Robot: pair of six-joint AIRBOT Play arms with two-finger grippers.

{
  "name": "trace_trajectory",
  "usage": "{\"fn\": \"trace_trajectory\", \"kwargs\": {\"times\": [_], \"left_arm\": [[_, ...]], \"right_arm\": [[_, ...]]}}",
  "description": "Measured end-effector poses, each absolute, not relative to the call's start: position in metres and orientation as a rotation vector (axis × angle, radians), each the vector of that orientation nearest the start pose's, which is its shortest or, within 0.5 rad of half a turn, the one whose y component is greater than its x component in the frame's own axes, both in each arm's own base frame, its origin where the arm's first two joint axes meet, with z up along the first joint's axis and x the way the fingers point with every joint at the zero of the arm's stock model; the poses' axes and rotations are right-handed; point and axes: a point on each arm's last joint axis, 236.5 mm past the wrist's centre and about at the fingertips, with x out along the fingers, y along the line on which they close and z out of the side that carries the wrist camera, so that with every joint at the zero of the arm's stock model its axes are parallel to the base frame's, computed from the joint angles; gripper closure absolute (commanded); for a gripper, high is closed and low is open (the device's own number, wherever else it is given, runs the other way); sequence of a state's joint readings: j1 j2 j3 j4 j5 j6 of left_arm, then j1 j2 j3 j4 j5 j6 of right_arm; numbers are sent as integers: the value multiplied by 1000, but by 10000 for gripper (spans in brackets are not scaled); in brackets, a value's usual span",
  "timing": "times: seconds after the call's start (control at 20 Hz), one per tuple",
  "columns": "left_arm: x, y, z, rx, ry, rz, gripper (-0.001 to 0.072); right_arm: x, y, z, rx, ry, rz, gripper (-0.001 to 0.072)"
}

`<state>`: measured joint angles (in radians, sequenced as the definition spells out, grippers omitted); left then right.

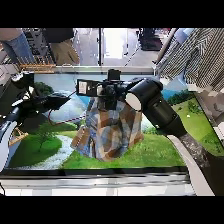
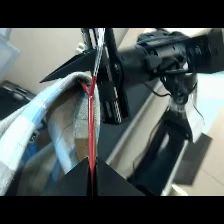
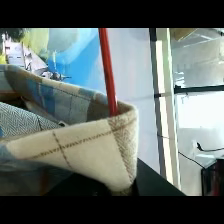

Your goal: Fold the clothes and pants, and hang the long-sleeved shirts on hangers.

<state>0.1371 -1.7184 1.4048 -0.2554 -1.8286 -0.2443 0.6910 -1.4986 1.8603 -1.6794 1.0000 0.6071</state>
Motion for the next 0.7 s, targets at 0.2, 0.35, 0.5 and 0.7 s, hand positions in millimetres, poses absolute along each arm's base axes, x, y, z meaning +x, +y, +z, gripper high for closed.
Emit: {"fn": "trace_trajectory", "kwargs": {"times": [0.2, 0.35, 0.5, 0.7], "left_arm": [[438, -162, 211, -652, 163, -1473, -4], [463, -140, 210, -588, 152, -1350, -2], [484, -105, 220, -490, 217, -1212, 12], [494, -53, 211, -421, 515, -893, 18]], "right_arm": [[426, 342, 219, -1159, 236, 900, 677], [416, 336, 208, -1163, 300, 935, 678], [419, 312, 196, -1149, 411, 907, 678], [441, 272, 197, -985, 537, 749, 678]]}}
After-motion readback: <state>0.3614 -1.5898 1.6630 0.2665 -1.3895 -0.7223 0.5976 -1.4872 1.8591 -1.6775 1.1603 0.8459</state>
